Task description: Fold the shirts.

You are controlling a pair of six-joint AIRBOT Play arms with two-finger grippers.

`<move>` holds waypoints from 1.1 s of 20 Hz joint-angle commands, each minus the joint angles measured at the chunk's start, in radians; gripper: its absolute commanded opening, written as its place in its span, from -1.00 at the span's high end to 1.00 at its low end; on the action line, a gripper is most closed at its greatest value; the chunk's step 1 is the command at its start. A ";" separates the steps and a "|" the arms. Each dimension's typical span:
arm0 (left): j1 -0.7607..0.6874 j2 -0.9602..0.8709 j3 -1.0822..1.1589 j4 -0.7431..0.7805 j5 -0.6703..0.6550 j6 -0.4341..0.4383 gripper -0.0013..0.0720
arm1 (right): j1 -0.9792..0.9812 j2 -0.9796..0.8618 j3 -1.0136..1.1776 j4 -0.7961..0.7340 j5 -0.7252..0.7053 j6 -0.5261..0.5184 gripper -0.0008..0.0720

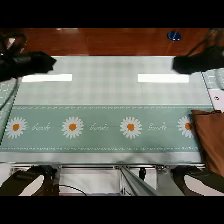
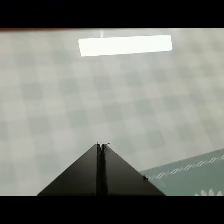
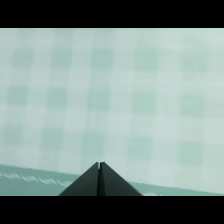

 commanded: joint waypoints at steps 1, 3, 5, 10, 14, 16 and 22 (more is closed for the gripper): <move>-0.052 -0.057 -0.117 0.131 0.064 -0.072 0.92 | 0.148 -0.169 -0.055 -0.200 0.016 0.191 0.91; -0.025 -0.124 -0.109 0.129 0.059 -0.072 0.92 | 0.103 -0.211 -0.055 -0.166 0.074 0.208 0.91; -0.009 -0.169 -0.077 0.130 0.040 -0.069 0.92 | 0.076 -0.204 -0.055 -0.159 0.088 0.208 0.91; -0.017 -0.185 -0.063 0.126 0.035 -0.069 0.92 | 0.069 -0.193 -0.056 -0.174 0.107 0.192 0.91; -0.017 -0.185 -0.063 0.126 0.048 -0.069 0.92 | 0.069 -0.193 -0.056 -0.174 0.107 0.192 0.90; -0.017 -0.185 -0.063 0.126 0.048 -0.069 0.92 | 0.069 -0.193 -0.056 -0.174 0.107 0.192 0.90; -0.017 -0.185 -0.063 0.126 0.048 -0.069 0.92 | 0.069 -0.193 -0.056 -0.174 0.107 0.192 0.90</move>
